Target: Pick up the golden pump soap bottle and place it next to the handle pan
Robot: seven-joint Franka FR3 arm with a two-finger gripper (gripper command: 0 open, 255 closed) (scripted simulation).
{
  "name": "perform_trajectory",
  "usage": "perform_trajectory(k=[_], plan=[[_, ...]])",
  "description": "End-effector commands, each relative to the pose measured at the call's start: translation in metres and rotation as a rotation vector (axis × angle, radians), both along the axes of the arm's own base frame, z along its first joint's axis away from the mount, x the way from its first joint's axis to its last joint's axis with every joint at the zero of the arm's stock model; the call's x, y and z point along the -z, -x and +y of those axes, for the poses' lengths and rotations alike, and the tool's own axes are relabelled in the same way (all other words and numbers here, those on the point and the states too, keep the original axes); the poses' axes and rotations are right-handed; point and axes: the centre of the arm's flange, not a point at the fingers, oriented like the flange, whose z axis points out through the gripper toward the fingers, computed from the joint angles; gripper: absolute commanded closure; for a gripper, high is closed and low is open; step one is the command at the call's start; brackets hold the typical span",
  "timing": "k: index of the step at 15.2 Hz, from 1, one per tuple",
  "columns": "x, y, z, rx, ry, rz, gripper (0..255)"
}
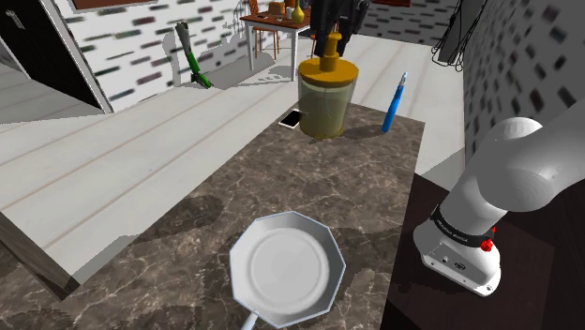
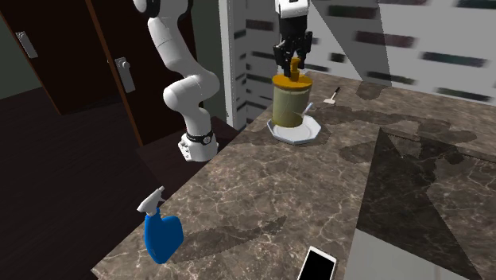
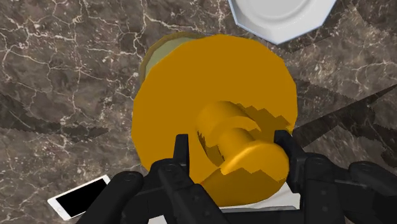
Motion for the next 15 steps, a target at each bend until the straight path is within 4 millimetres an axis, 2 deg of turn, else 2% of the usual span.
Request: perform_trajectory(k=[1, 15], plan=[[0.011, 0.0, 0.0, 0.0, 0.0, -0.001, 255], [0.085, 0.0, 0.0, 0.0, 0.0, -0.001, 255]])
